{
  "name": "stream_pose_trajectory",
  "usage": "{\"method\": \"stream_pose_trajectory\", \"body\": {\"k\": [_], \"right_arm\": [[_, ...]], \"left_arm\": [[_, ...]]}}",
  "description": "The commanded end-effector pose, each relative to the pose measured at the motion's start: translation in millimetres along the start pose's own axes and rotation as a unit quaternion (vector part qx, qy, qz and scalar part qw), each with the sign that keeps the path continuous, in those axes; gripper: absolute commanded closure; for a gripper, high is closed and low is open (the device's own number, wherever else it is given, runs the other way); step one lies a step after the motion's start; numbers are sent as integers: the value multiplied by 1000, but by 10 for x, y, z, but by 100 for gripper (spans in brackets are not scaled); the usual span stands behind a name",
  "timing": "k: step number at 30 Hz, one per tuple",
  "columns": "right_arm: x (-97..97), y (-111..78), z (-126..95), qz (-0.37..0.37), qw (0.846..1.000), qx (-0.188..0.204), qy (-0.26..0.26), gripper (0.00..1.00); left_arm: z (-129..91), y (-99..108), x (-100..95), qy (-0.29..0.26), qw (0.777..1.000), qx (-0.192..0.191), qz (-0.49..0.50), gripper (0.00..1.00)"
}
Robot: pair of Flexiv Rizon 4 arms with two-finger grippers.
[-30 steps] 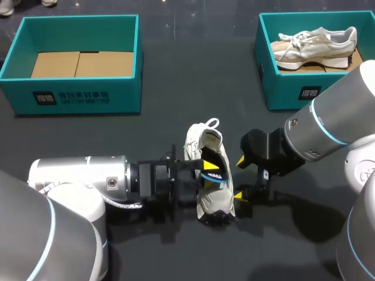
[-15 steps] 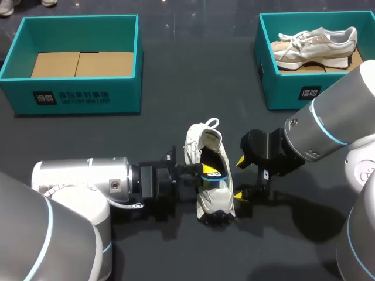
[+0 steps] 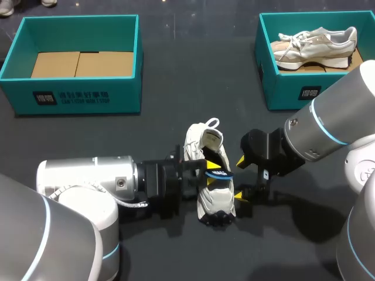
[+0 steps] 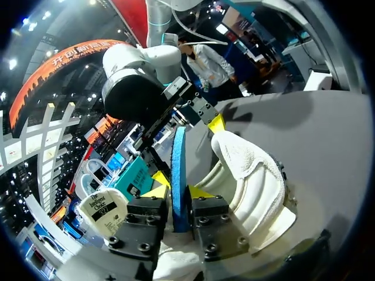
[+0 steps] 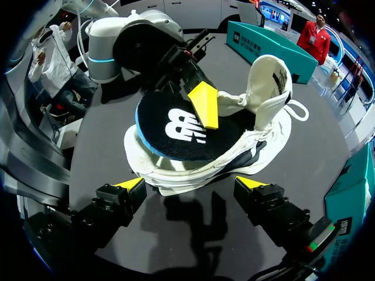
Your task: Take the shoe out of the shoebox, open the shoe tongue, remove and reinsert the insole, then place the shoe into the shoebox
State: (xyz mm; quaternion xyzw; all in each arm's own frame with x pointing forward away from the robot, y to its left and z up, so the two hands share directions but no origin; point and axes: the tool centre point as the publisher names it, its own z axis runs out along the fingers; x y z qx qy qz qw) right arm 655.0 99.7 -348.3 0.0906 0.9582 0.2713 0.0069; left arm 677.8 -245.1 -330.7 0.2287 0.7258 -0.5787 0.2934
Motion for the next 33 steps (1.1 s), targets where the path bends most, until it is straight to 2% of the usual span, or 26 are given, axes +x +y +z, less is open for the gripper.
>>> {"method": "stream_pose_trajectory", "body": {"k": [1,7,11,16,18,23,29,33], "right_arm": [[12,7,11,1,1000,2,-1,0],[12,7,11,1,1000,2,-1,0],[12,7,11,1,1000,2,-1,0],[12,7,11,1,1000,2,-1,0],[12,7,11,1,1000,2,-1,0],[12,7,11,1,1000,2,-1,0],[12,7,11,1,1000,2,-1,0],[12,7,11,1,1000,2,-1,0]], "left_arm": [[-84,-117,2,2,1000,1,-2,71],[-112,-264,-3,7,1000,16,3,69],[-83,-283,8,14,1000,21,6,71],[-10,-241,52,28,999,20,5,87],[18,-209,59,30,999,18,4,100],[57,-118,80,38,999,9,10,100],[89,66,98,39,999,-28,25,100],[82,83,113,39,999,-28,19,100]]}}
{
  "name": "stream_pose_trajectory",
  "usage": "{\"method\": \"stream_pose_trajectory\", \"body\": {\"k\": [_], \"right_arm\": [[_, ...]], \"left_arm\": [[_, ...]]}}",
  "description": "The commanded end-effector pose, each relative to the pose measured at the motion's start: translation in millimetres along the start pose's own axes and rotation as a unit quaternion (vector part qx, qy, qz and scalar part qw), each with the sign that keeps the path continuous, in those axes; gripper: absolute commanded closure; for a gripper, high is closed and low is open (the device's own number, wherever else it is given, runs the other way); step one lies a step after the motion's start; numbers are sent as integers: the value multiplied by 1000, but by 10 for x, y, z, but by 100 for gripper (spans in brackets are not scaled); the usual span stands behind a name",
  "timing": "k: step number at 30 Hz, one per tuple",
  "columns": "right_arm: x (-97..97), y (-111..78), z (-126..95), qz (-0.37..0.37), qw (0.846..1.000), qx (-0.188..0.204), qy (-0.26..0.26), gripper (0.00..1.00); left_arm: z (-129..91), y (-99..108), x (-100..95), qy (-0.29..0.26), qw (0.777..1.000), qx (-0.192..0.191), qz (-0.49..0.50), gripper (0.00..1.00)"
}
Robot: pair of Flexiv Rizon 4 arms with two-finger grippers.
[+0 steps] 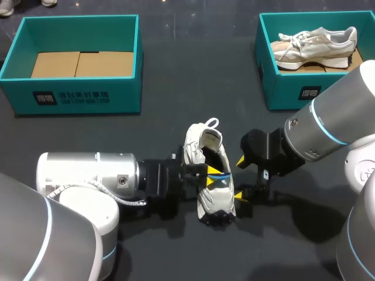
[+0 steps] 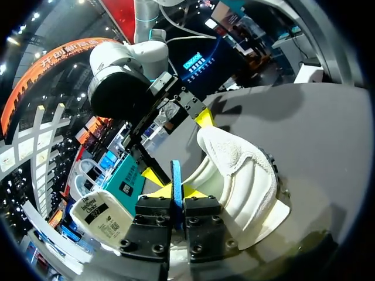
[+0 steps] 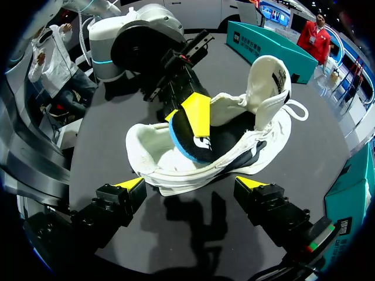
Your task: Take the shoe out of the shoebox, open the shoe tongue, remove and reinsert the insole, then place the shoe into the shoebox
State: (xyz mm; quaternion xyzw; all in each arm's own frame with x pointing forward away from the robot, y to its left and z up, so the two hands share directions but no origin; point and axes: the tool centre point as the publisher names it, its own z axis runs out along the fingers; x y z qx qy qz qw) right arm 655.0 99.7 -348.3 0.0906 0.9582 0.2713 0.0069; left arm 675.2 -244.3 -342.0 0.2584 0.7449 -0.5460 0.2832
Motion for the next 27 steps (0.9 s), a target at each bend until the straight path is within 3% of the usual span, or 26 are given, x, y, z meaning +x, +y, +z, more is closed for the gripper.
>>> {"method": "stream_pose_trajectory", "body": {"k": [1,4,9,27], "right_arm": [[12,7,11,1,1000,2,-1,0],[12,7,11,1,1000,2,-1,0],[12,7,11,1,1000,2,-1,0],[12,7,11,1,1000,2,-1,0]], "left_arm": [[66,0,10,1,1000,-2,-4,100],[33,-46,-6,1,1000,4,-6,100],[-18,-122,-16,6,1000,6,-7,84],[-159,-345,-41,49,999,21,-10,77]]}}
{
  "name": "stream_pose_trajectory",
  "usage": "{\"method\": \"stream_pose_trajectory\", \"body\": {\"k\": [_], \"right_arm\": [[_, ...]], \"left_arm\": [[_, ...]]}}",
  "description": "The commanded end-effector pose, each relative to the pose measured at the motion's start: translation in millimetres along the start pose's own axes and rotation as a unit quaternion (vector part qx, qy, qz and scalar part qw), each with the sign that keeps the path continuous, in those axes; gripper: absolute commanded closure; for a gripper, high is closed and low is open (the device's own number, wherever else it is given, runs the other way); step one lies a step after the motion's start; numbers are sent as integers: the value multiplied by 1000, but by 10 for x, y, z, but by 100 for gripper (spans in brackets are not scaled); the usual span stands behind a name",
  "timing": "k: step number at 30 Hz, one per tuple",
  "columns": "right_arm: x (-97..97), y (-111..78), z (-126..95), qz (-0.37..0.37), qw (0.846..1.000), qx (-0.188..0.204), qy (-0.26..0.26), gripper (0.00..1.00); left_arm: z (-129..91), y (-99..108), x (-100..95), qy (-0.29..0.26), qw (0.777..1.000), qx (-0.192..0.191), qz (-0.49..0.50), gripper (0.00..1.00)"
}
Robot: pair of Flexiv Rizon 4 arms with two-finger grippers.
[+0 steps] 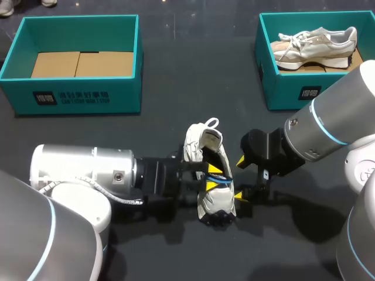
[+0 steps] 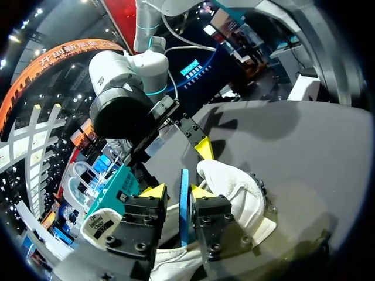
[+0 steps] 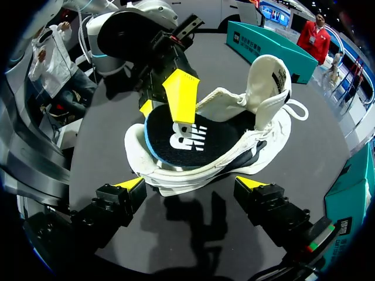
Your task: Take the shoe out of the shoebox, open the shoe tongue, remove and reinsert the insole, then place the shoe into the shoebox
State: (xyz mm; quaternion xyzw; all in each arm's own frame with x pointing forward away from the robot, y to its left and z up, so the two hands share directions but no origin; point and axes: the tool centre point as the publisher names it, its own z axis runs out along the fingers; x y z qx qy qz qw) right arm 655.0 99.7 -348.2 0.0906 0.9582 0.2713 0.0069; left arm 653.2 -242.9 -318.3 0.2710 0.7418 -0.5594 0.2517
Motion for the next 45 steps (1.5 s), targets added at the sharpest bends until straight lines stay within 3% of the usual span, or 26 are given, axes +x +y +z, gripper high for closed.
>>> {"method": "stream_pose_trajectory", "body": {"k": [1,10,23,37,45], "right_arm": [[12,7,11,1,1000,2,-1,0],[12,7,11,1,1000,2,-1,0],[12,7,11,1,1000,2,-1,0],[12,7,11,1,1000,2,-1,0],[12,-199,-232,15,1000,10,-8,0]], "left_arm": [[-61,-47,-21,29,1000,-4,0,77],[-103,-45,33,67,998,-18,4,76],[-333,-52,80,122,992,-36,16,77],[-771,-91,80,165,985,-56,21,75],[-1041,-107,56,199,978,-62,16,75]]}}
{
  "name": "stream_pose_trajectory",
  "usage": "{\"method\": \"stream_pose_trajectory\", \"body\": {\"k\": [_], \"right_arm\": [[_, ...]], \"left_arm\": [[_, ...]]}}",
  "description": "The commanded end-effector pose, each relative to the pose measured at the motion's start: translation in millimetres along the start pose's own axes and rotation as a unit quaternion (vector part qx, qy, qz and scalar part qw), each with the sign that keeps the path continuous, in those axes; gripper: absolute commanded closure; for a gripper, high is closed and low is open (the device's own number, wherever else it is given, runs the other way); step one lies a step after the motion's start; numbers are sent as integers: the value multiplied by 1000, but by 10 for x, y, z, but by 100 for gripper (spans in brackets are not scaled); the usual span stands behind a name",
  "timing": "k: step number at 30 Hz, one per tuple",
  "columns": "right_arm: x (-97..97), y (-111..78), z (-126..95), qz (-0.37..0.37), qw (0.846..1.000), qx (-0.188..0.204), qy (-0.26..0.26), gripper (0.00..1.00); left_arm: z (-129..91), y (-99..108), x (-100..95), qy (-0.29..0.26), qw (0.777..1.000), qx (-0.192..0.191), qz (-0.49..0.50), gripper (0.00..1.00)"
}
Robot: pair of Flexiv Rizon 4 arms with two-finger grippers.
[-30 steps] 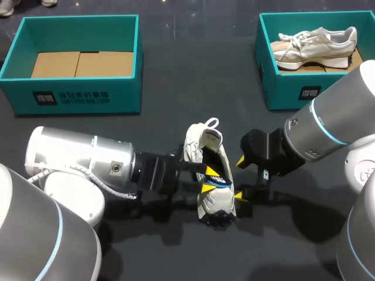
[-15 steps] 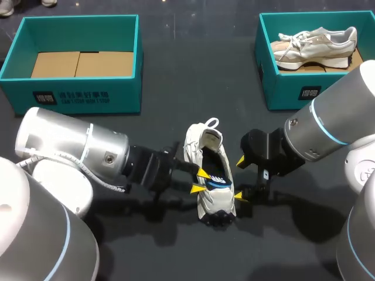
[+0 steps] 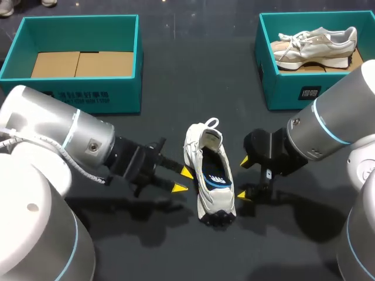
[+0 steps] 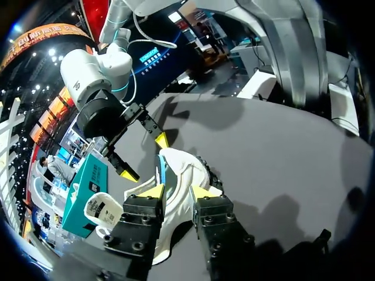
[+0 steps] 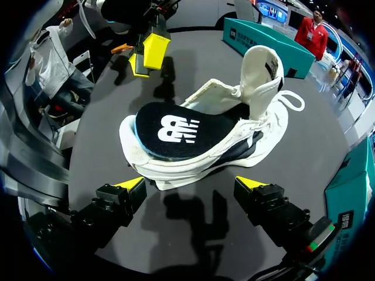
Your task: Take the shoe out of the shoebox, open the shoe tongue, remove and reinsert the insole, then place the shoe into the shoebox
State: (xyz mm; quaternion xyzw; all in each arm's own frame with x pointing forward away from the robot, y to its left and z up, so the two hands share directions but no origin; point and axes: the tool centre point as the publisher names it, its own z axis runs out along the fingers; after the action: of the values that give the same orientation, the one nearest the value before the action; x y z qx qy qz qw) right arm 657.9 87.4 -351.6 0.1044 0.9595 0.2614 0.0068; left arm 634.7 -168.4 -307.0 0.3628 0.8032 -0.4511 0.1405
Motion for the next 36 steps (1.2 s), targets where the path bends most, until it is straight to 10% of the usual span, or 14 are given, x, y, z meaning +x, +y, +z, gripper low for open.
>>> {"method": "stream_pose_trajectory", "body": {"k": [1,26,30,32,36], "right_arm": [[59,-131,-246,6,1000,-1,-5,0],[1,-518,-577,39,999,22,-8,0],[1,-518,-577,39,999,22,-8,0],[1,-518,-577,39,999,22,-8,0],[1,-518,-577,39,999,22,-8,0]], "left_arm": [[-346,-34,21,27,1000,1,0,75],[-1069,91,-79,156,987,-15,48,75],[-1162,111,-167,198,978,-15,71,80],[-1216,123,-244,226,970,-17,86,100],[-1290,152,-384,272,957,-17,97,100]]}}
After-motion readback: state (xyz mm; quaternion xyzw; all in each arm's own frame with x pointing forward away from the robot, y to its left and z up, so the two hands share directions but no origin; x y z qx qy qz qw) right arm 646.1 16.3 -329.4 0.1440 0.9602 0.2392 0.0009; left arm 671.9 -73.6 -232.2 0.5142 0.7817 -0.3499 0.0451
